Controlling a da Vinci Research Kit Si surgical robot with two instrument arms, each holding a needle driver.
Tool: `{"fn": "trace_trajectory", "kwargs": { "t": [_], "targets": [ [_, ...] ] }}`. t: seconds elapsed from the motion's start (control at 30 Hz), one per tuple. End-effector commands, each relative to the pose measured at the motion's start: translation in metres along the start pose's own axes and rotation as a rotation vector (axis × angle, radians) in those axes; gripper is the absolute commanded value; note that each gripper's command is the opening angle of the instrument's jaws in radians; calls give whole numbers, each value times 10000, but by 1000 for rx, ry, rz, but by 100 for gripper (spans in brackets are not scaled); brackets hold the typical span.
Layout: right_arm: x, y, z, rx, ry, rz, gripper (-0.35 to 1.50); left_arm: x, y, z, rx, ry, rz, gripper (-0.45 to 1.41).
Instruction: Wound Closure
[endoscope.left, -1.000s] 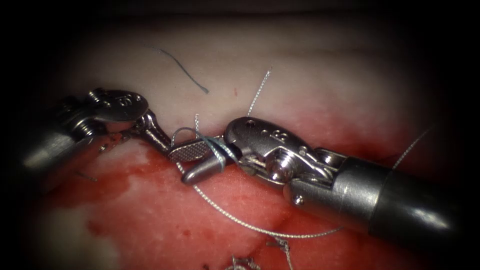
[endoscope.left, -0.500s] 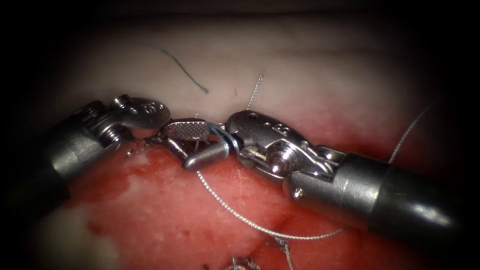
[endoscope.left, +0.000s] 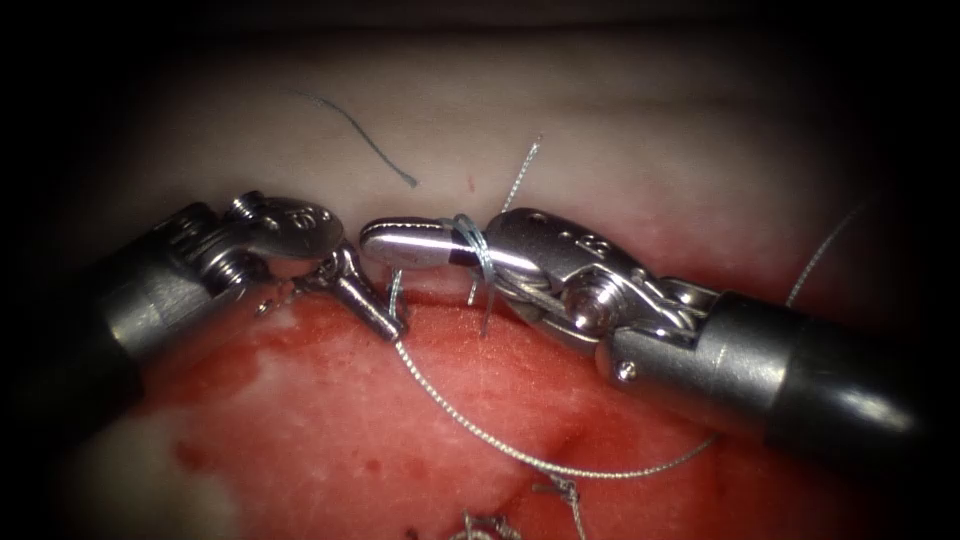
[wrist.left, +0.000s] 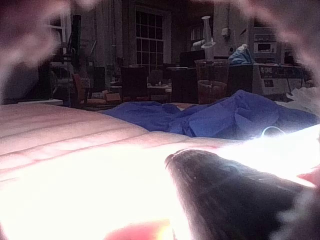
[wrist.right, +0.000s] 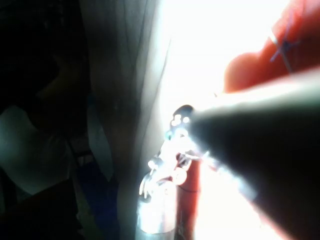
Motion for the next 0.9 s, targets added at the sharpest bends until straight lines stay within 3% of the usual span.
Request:
{"fn": "trace_trajectory", "kwargs": {
  "t": [0.03,0.33,0.5,0.67,0.9],
  "targets": [
    [-14,2,10,36,-16,-9,-35,15,4,-4,0,2,9,-45],
    [-15,5,17,266,-58,-27,-35,16,2,5,-10,8,4,-45],
    [-12,2,15,589,59,-46,-35,15,7,10,-15,9,4,-45],
    [-2,-2,9,737,137,-5,-35,16,11,17,-7,-12,6,-45],
    [1,-2,3,857,233,72,-35,18,14,28,-12,-17,8,-45]
  ]
}}
